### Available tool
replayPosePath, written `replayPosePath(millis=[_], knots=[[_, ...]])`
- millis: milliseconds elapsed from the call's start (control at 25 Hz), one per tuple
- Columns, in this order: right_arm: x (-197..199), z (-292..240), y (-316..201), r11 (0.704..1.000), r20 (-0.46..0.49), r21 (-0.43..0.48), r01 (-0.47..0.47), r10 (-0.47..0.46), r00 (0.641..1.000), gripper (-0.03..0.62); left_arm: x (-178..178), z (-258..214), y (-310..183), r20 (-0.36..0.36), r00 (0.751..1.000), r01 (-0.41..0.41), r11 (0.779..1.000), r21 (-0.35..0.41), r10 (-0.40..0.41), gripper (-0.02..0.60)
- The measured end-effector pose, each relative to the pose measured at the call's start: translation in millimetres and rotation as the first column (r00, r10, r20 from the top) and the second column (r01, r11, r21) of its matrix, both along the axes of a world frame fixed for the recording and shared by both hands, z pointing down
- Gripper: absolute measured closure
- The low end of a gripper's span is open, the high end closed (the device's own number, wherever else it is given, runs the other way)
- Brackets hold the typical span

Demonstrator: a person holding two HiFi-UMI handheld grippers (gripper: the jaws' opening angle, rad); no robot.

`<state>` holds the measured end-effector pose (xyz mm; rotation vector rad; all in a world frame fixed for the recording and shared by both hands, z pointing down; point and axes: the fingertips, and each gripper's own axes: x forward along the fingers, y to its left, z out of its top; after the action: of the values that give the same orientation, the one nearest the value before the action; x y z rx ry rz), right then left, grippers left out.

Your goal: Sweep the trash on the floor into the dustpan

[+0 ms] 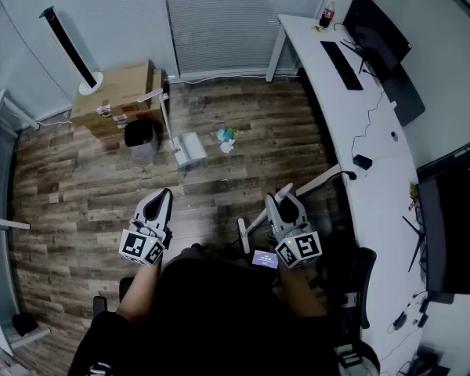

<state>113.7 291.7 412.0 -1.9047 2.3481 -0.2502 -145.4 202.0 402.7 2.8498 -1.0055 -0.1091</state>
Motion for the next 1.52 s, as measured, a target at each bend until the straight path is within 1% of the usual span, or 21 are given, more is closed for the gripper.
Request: replayPosePath(millis=[120, 320, 440, 600, 840, 1000, 1080, 1360, 1520], knots=[[6, -11, 4, 1.000, -0.043, 0.002, -0.004, 0.004, 0.999, 0.487, 4, 2, 4, 0.022, 1.000, -0.012, 1.000, 0.015, 0.011, 0.588], [16, -18, 14, 1.000, -0.042, 0.015, -0.024, 0.024, 0.999, 0.487, 9, -1, 0, 0.051, 0.998, -0.028, 0.999, 0.037, 0.026, 0.588], [11, -24, 16, 0.999, -0.036, 0.031, -0.014, 0.016, 0.999, 0.485, 4, -2, -6, 0.036, 0.999, -0.022, 0.999, 0.028, 0.021, 0.588], [13, -26, 13, 0.999, -0.035, 0.026, -0.037, 0.037, 0.999, 0.485, 1, -8, -10, 0.011, 1.000, -0.019, 1.000, 0.022, 0.019, 0.588], [18, -34, 17, 0.999, -0.038, 0.047, -0.019, 0.020, 0.999, 0.484, 8, -17, -5, 0.010, 0.999, -0.035, 0.999, 0.035, 0.035, 0.588], [19, -47, 19, 0.996, -0.018, 0.093, -0.012, 0.013, 1.000, 0.484, 7, -20, -1, 0.011, 0.999, -0.039, 0.999, 0.025, 0.039, 0.588], [21, -54, 19, 0.994, -0.018, 0.105, -0.010, 0.012, 1.000, 0.484, 8, -22, 2, 0.015, 0.999, -0.044, 0.999, 0.032, 0.043, 0.588], [35, -43, 15, 0.998, -0.019, 0.068, -0.016, 0.018, 1.000, 0.484, 25, -19, 3, 0.044, 0.998, -0.041, 0.998, 0.043, 0.040, 0.588], [42, -38, 14, 0.998, -0.016, 0.062, -0.010, 0.011, 1.000, 0.484, 37, -17, 1, 0.056, 0.998, -0.044, 0.998, 0.042, 0.041, 0.588]])
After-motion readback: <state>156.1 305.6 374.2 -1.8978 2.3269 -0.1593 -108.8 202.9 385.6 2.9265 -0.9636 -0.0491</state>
